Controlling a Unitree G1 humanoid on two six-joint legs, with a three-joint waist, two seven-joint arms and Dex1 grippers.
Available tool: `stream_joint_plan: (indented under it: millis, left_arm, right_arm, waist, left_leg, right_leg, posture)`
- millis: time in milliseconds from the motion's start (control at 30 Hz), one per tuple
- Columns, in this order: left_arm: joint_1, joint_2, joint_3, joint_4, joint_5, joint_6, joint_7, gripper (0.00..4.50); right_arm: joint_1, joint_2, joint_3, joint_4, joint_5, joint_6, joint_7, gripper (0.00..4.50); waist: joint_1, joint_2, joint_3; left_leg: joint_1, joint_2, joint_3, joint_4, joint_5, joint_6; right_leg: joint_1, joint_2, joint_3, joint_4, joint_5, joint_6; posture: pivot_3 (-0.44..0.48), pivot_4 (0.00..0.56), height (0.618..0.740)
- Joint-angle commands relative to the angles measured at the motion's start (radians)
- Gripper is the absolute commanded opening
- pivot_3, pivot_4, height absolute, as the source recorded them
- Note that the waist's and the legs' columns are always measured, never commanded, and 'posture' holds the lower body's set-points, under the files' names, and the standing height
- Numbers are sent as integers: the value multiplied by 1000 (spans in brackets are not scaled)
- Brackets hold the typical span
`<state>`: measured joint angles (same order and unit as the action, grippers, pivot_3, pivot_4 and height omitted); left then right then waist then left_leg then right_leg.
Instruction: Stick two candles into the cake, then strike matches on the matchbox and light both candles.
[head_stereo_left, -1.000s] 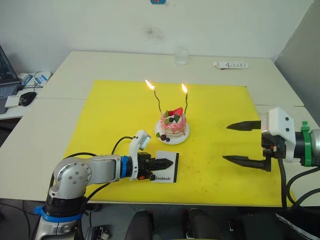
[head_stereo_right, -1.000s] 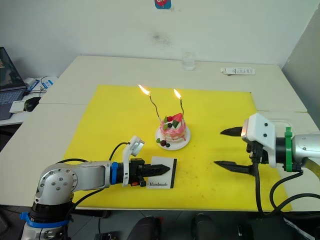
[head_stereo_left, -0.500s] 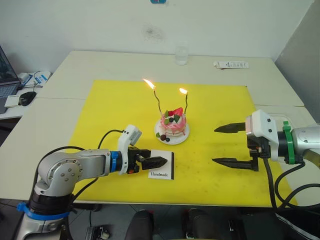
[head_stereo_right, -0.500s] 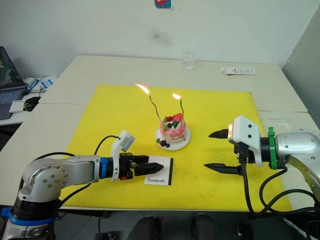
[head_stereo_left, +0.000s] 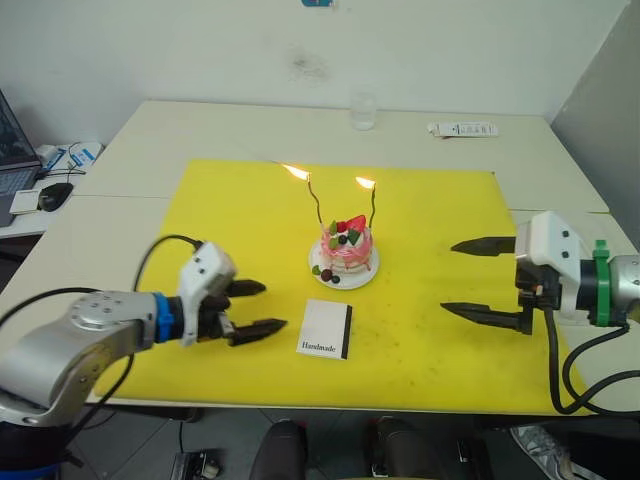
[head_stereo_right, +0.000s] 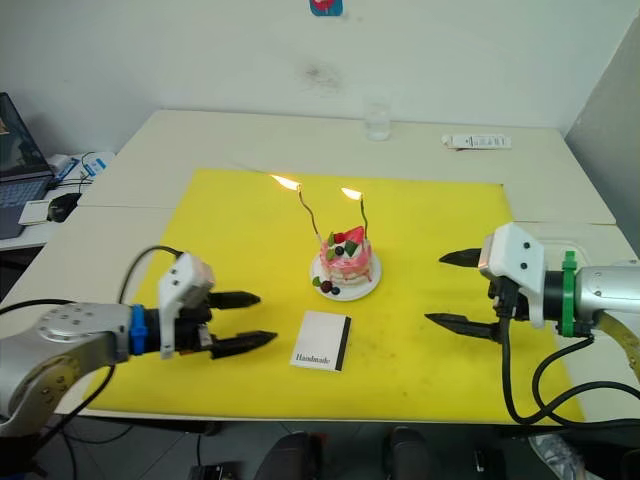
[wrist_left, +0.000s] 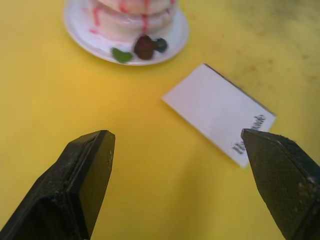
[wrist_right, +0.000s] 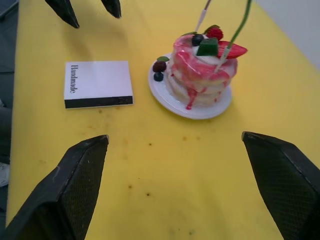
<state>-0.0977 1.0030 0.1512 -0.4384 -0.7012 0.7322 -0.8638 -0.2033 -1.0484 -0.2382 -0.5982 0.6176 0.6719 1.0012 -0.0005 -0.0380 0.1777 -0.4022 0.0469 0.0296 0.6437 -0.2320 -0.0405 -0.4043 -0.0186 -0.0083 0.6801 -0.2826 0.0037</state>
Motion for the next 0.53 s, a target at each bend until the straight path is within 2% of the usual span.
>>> stream_joint_plan:
  millis: [33,167,233,367,533]
  left_arm:
    - [32,49,103,64,105,-145,-63,4476]
    - [132,89,151,129,283,-320,-72,4476]
    - [174,92,179,167,329,-394,-95,4476]
    - [187,88,215,254,356,-461,-126,4476]
    - [164,73,223,282,343,-477,-150,4476]
  right_arm:
    - [33,-23,-91,12,-18,-47,20,4500]
    - [88,-52,-202,69,-59,-134,89,4500]
    - [128,-87,-256,110,-79,-155,148,4500]
    - [198,-135,-315,177,-119,-203,238,4500]
    - [175,-124,-277,198,-120,-232,231,4500]
  waist:
    - [0,0,0]
    - [-1,1,0]
    - [-1,1,0]
    - [0,1,0]
    - [-1,1,0]
  left_leg:
    - [0,0,0,0,0,0]
    - [0,0,2,0,0,0]
    - [0,0,2,-1,0,0]
    - [0,1,2,-1,0,1]
    - [1,1,2,-1,0,1]
  right_leg:
    - [0,0,0,0,0,0]
    - [0,0,1,0,0,0]
    - [0,-1,1,-1,0,0]
    - [0,-1,-1,-1,-1,-2]
    - [0,-1,0,0,-1,-2]
  posture:
    - [0,150,740]
    - [0,150,740]
    - [0,150,740]
    - [0,150,740]
    - [0,150,740]
